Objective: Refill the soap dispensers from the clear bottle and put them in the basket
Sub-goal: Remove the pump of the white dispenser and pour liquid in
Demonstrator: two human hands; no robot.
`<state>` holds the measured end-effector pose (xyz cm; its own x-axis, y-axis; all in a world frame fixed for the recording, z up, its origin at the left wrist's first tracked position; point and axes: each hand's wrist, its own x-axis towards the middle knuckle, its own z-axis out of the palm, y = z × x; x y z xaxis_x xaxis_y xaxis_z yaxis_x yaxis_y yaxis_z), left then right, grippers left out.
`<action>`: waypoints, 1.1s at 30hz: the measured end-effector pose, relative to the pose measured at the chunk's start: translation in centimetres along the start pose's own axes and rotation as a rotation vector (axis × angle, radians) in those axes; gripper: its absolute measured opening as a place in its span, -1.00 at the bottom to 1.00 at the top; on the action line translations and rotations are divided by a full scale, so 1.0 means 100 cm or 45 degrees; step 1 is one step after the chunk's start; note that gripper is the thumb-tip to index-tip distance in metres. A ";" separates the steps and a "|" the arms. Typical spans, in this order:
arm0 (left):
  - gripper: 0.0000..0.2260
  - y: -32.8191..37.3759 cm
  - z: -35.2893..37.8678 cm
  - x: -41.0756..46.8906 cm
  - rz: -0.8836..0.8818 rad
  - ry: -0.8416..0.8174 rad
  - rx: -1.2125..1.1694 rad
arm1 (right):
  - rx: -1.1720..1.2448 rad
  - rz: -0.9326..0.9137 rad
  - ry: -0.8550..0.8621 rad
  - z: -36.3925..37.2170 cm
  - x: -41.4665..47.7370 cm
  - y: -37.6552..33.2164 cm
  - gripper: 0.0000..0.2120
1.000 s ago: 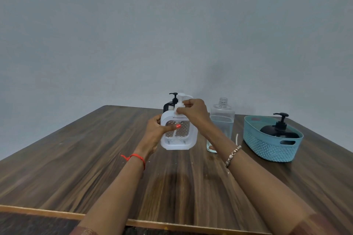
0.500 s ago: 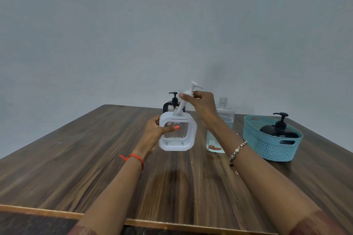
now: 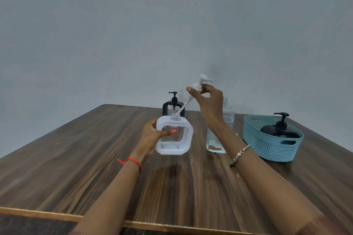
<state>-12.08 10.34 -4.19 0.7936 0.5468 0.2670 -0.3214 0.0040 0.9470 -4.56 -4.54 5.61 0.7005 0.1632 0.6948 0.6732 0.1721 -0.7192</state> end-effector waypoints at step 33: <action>-0.64 -0.020 0.016 0.030 -0.019 0.098 -0.141 | -0.032 0.434 -0.071 -0.099 0.011 0.118 -0.23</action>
<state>-8.22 10.59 -4.95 0.7584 0.6083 0.2342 -0.3681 0.1031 0.9241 6.45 -11.93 -2.20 0.8725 0.2601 0.4137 0.4090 0.0746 -0.9095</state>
